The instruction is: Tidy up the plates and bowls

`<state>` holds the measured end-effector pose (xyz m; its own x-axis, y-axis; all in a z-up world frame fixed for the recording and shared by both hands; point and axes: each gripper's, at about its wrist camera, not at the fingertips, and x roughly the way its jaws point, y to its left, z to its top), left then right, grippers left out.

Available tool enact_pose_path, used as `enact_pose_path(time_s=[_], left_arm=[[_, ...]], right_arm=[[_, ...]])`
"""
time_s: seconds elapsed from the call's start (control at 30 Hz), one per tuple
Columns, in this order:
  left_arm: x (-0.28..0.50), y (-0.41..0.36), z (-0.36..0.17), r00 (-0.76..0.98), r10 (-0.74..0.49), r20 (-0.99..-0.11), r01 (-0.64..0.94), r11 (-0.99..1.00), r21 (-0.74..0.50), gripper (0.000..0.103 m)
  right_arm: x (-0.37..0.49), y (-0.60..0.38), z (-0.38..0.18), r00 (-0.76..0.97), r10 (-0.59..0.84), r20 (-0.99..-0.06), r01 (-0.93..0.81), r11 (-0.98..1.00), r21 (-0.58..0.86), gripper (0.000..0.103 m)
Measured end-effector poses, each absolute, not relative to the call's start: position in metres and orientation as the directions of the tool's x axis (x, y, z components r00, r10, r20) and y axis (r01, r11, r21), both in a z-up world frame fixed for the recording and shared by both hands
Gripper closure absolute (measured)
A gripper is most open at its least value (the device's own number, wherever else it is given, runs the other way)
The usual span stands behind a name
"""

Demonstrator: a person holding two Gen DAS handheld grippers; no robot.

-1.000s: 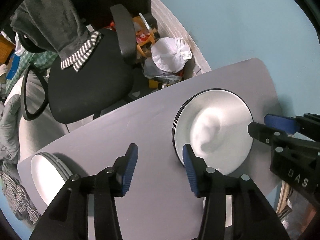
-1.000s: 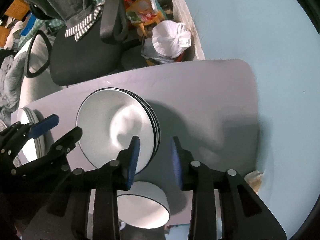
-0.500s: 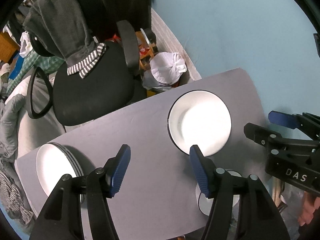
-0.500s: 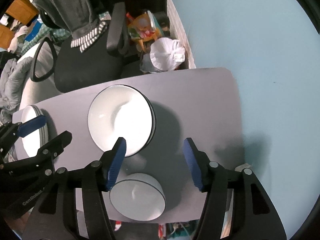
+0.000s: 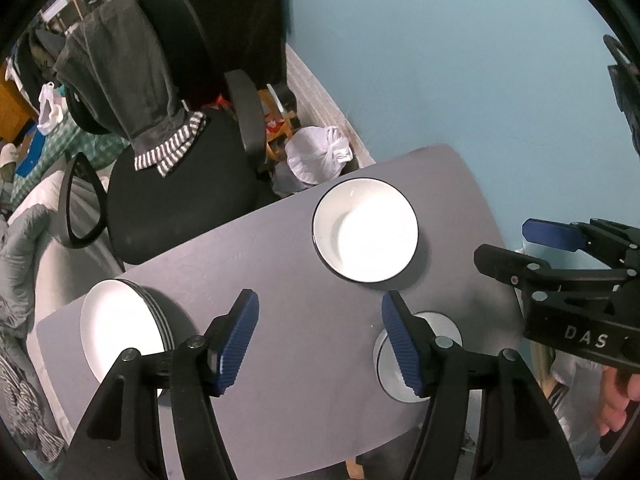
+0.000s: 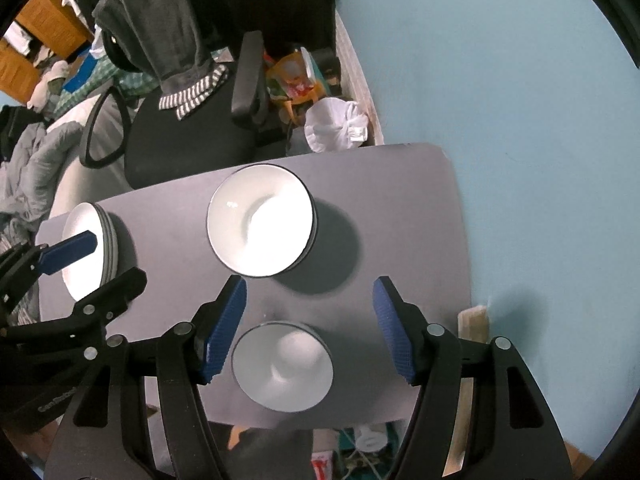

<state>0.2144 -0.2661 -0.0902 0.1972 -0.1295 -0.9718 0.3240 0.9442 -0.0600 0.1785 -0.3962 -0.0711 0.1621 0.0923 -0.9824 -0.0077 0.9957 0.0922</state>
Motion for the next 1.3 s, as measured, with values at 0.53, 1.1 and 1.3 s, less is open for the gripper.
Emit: enact_pose_path(time_s=[0.53, 1.1, 1.3], left_arm=[[0.175, -0.266, -0.089, 0.175, -0.166, -0.97, 0.353, 0.931, -0.096, 0.031], [0.161, -0.281, -0.143, 0.051, -0.18, -0.982, 0.353, 0.923, -0.151, 0.031], [0.16, -0.285, -0.17, -0.012, -0.184, -0.983, 0.328, 0.928, -0.178, 0.031]], right_arm=[[0.144, -0.396, -0.054, 0.202, 0.086, -0.976, -0.007, 0.996, 0.086, 0.035], [0.105, -0.423, -0.112, 0.135, 0.123, -0.983, 0.058, 0.99, 0.131, 0.035], [0.102, -0.43, -0.146, 0.097, 0.145, -0.985, 0.091, 0.984, 0.154, 0.035]])
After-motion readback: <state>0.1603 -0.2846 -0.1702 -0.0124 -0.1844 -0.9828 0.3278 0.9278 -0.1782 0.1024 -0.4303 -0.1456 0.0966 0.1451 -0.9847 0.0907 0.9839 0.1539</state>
